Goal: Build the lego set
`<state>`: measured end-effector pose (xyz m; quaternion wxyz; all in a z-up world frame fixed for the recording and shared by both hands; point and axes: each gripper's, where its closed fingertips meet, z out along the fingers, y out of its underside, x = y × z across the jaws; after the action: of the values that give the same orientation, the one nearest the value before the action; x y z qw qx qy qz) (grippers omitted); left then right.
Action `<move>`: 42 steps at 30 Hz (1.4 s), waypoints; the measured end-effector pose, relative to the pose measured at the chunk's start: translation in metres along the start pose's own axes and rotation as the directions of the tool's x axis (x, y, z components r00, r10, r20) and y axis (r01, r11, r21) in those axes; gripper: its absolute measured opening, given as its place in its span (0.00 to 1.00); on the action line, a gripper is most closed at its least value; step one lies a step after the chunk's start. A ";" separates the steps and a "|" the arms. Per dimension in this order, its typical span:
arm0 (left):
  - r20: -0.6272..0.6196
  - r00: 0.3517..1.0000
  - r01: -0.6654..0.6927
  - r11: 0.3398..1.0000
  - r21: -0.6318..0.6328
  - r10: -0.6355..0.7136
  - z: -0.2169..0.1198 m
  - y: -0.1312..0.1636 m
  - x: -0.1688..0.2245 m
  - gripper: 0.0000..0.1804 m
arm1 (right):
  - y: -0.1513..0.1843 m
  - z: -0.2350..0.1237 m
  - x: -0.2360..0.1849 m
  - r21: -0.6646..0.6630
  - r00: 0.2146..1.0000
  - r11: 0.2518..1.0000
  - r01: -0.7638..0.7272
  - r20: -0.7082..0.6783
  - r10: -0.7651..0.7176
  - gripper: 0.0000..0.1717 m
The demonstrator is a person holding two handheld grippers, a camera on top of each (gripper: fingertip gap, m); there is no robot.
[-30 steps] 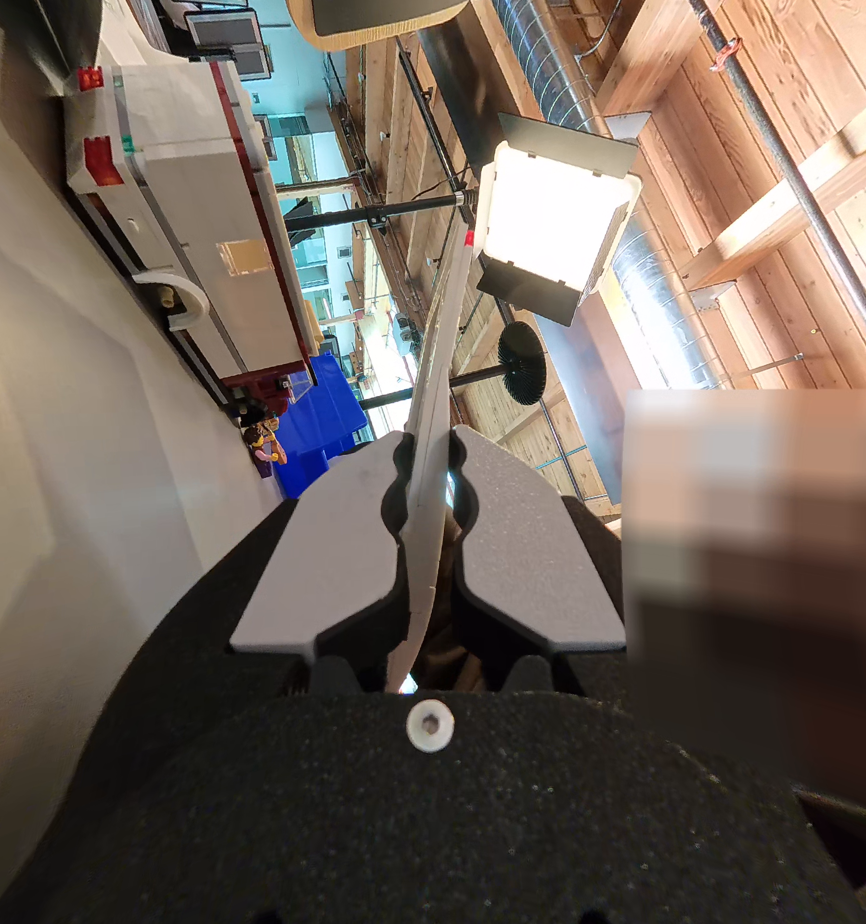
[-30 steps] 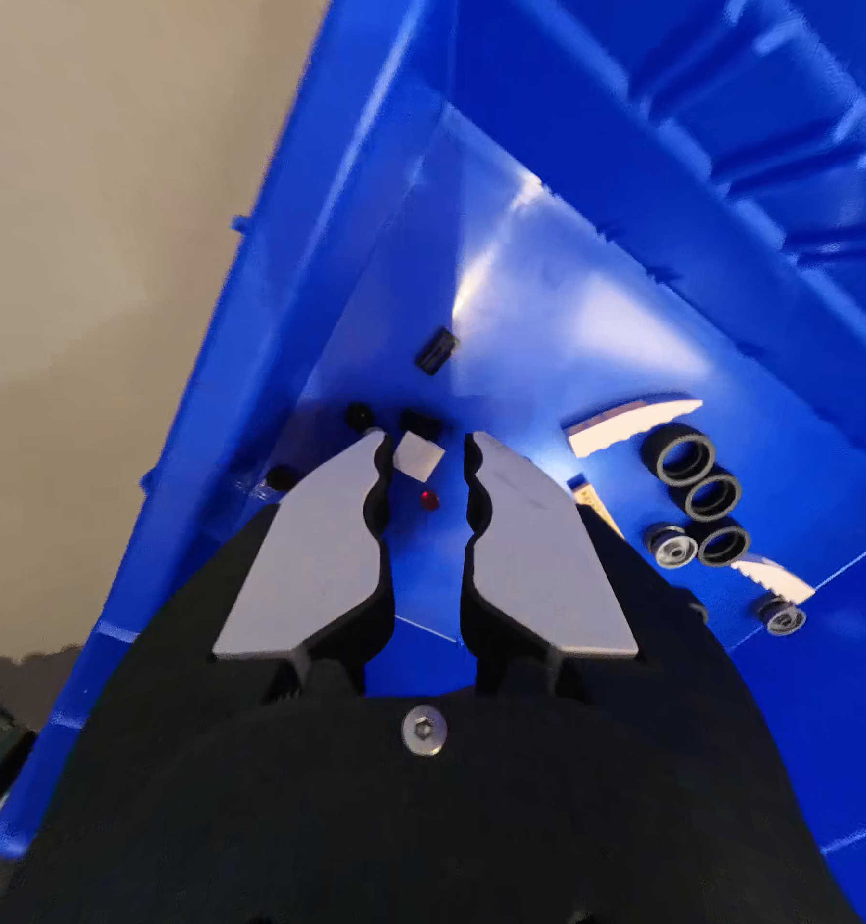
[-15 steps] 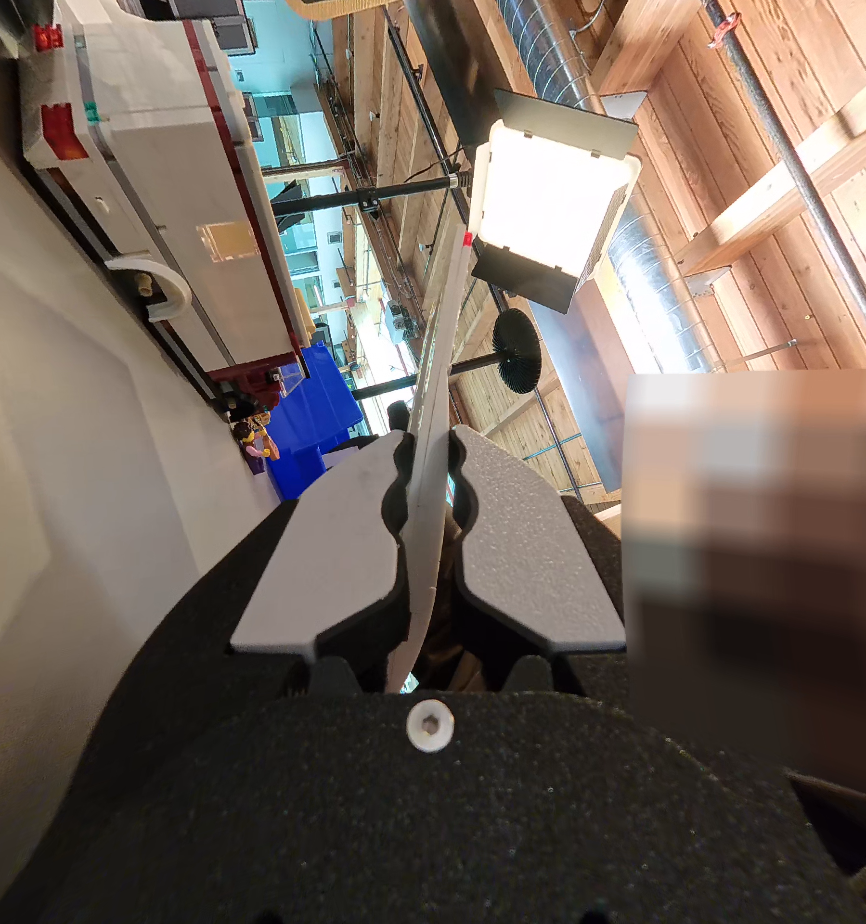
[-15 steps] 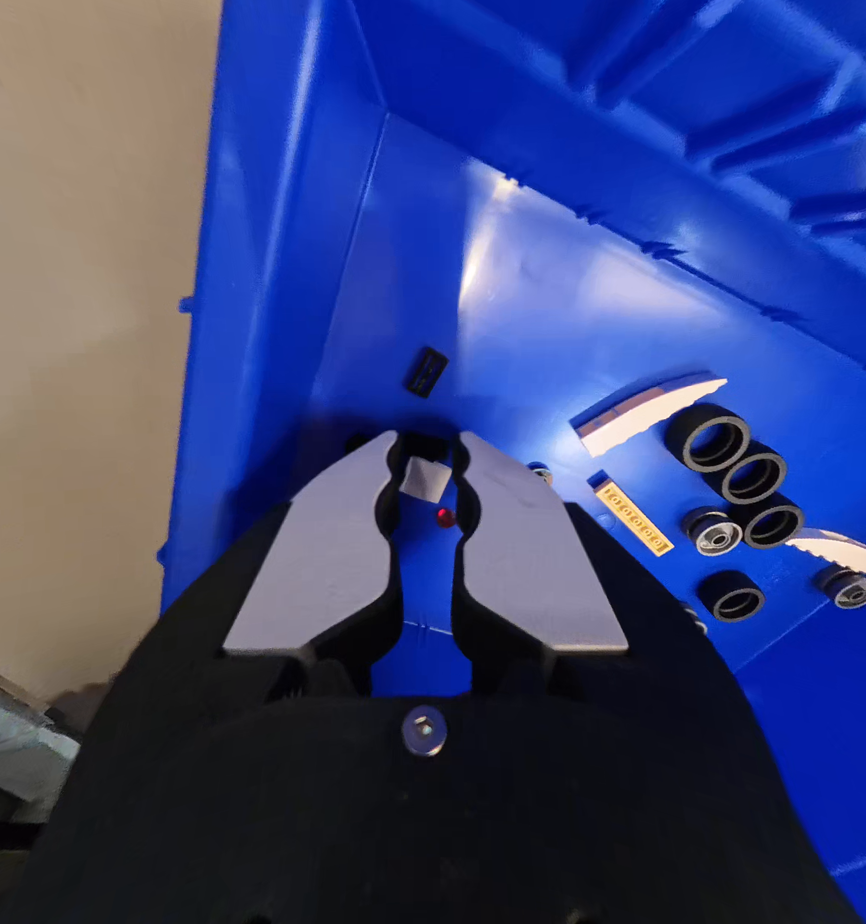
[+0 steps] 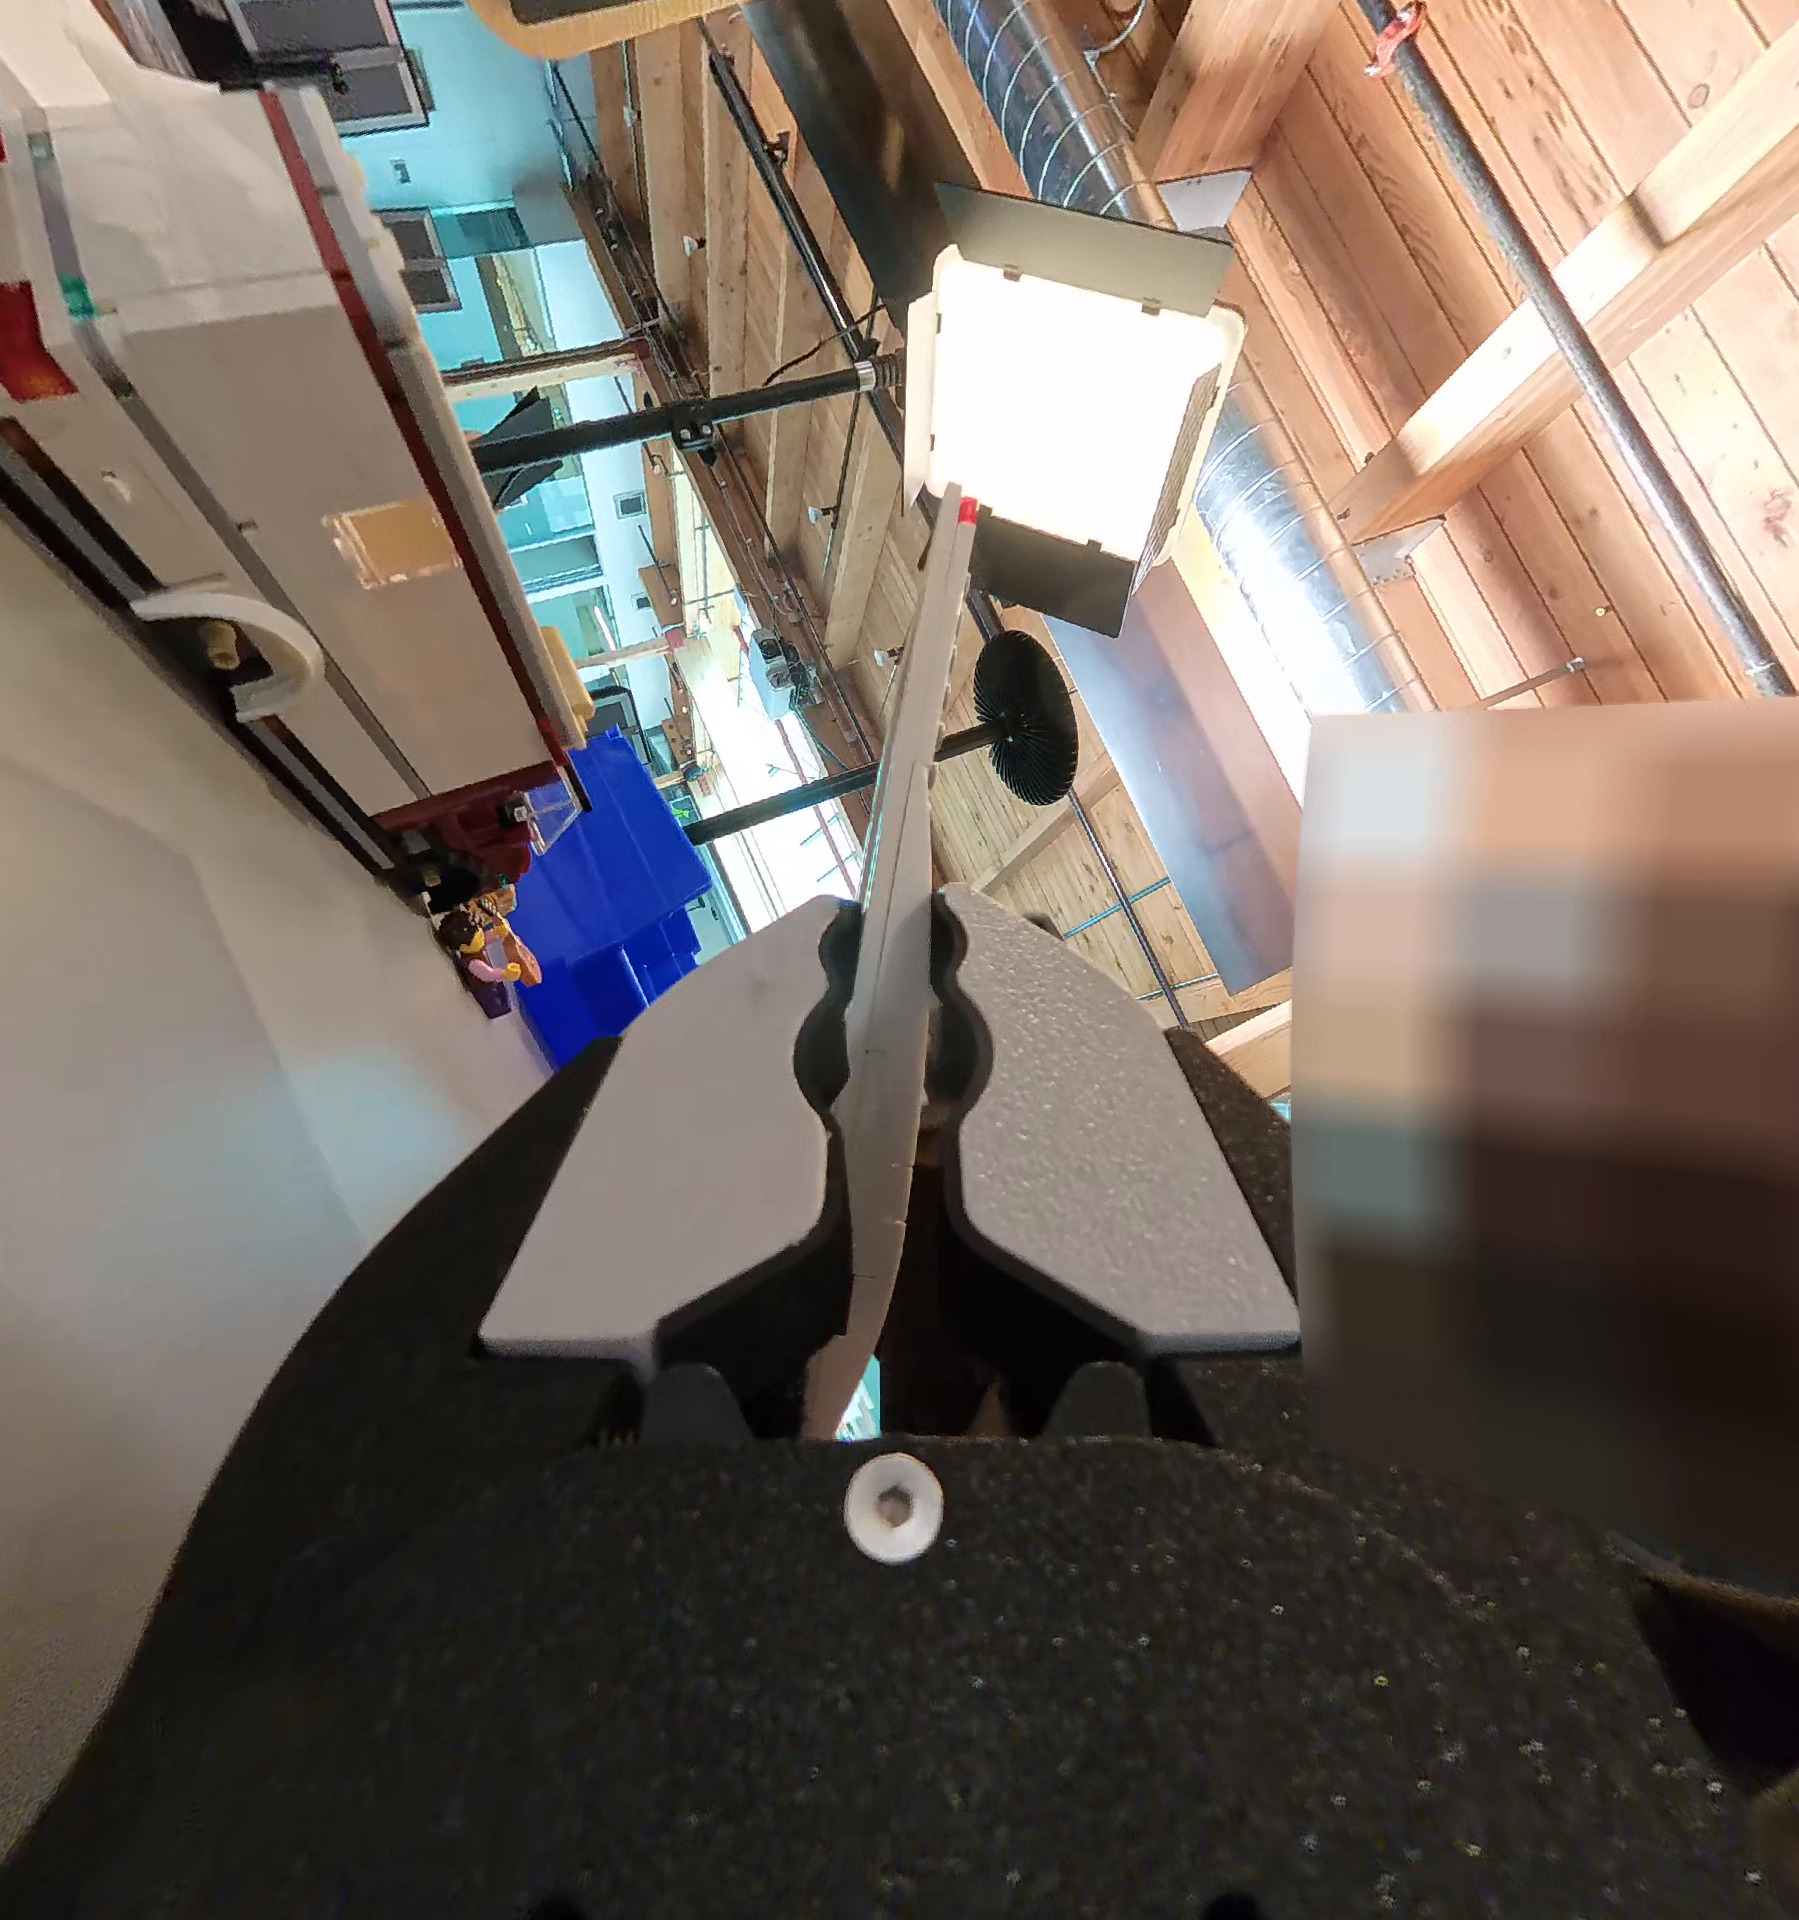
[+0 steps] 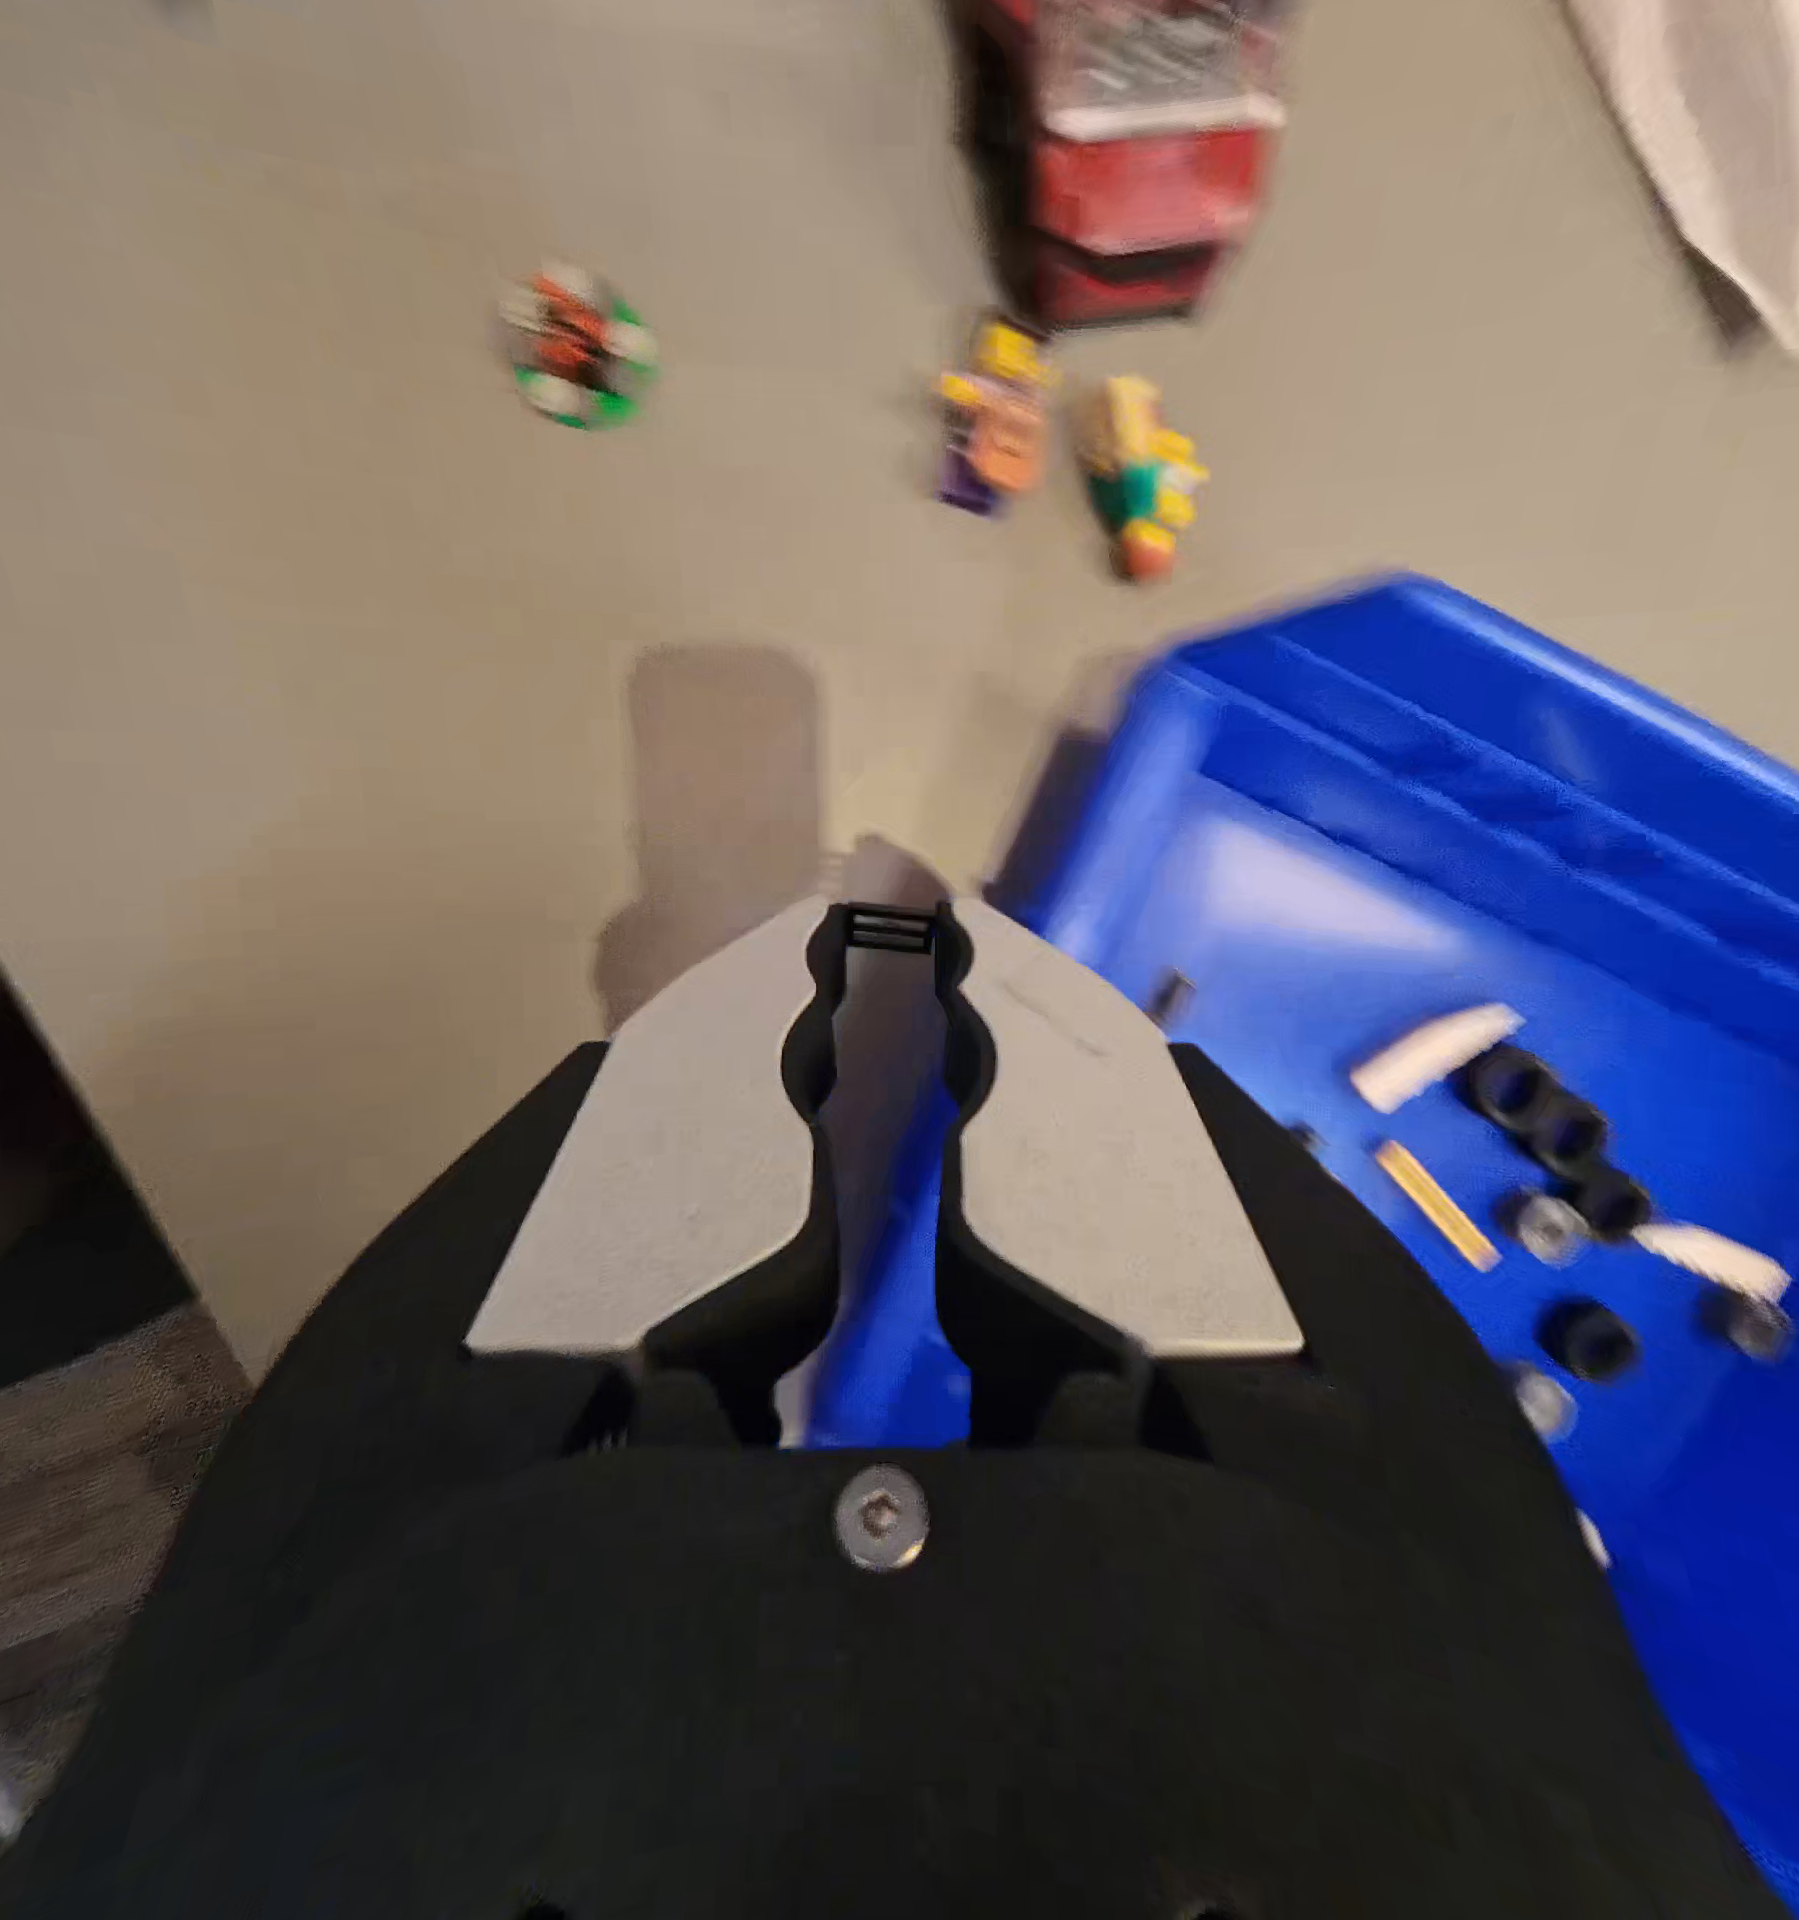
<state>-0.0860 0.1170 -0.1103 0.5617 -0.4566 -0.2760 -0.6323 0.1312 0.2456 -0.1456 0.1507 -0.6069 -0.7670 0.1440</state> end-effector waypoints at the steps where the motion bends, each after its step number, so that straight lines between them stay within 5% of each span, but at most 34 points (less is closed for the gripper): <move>1: -0.003 1.000 -0.007 1.000 0.001 0.007 0.000 -0.002 0.000 0.07 | -0.005 0.011 -0.018 0.003 1.000 1.000 0.020 0.020 -0.020 0.09; 5: -0.010 1.000 -0.020 1.000 0.004 0.020 -0.001 -0.007 0.002 0.07 | -0.012 0.055 -0.064 -0.014 0.996 0.998 0.057 0.069 -0.056 0.09; 11: -0.039 0.998 -0.049 0.999 0.020 0.049 -0.007 -0.015 0.007 0.07 | -0.003 0.075 -0.075 -0.046 0.996 0.998 0.042 0.086 -0.038 0.10; 15: -0.046 0.998 -0.048 0.999 0.013 0.049 -0.006 -0.015 0.008 0.07 | -0.002 0.048 -0.054 -0.040 0.999 0.999 0.029 0.035 -0.028 0.17; 19: -0.051 0.998 -0.043 0.999 0.017 0.044 -0.007 -0.015 0.008 0.07 | 0.018 -0.015 0.016 -0.019 0.987 0.999 -0.049 -0.157 0.045 0.16; 24: -0.047 0.998 -0.039 0.999 0.009 0.039 -0.006 -0.015 0.007 0.07 | 0.091 -0.013 0.014 -0.251 0.989 0.962 -0.106 0.077 0.129 0.20; 35: -0.055 0.998 -0.034 0.999 0.025 0.036 -0.006 -0.019 0.007 0.07 | 0.092 -0.020 -0.071 -0.347 0.884 0.908 0.233 0.466 -0.049 0.23; 42: -0.047 0.998 -0.038 0.999 0.009 0.038 -0.003 -0.019 0.005 0.07 | 0.089 -0.046 -0.034 -0.231 0.915 0.944 0.238 0.380 -0.137 0.19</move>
<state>-0.1048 0.1157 -0.1041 0.5817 -0.4445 -0.2567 -0.6310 0.2362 0.2335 -0.1419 -0.0634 -0.5080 -0.8490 0.1305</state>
